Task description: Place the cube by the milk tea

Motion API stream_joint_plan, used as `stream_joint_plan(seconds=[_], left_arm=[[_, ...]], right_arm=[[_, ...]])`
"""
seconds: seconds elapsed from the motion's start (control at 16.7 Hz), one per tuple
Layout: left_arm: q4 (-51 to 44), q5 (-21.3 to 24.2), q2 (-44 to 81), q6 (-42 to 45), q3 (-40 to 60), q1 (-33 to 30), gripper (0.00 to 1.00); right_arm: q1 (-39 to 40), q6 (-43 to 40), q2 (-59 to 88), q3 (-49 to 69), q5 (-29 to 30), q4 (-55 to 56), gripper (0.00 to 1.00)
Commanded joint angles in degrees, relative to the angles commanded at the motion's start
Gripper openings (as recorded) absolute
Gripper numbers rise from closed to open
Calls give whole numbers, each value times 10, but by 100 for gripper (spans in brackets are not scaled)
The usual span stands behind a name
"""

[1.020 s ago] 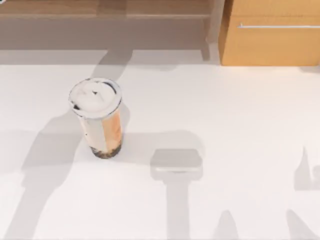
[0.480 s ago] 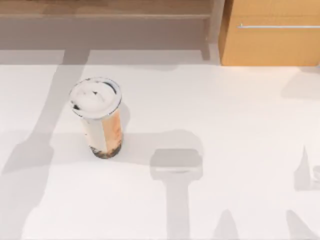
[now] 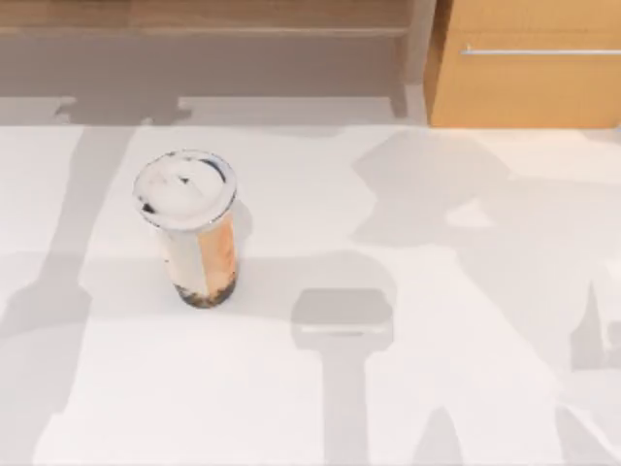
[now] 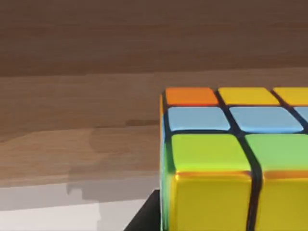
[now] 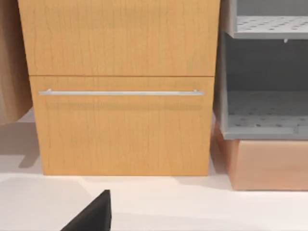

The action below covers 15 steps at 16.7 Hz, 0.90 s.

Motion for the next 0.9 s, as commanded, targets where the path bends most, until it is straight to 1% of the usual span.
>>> stream_joint_plan(seconds=[0.18,0.48,0.6,0.9], left_arm=[[-67,-9,35,0,-76,11,0],[-148,-52,126,4,-198,18,0],[-160,-61,143,5,-215,15,0],[-160,-61,143,6,-215,15,0]], right_arm=[[0,0,0,0,0,0,100],[0,0,0,0,0,0,100],[0,0,0,0,0,0,100],[0,0,0,0,0,0,100]])
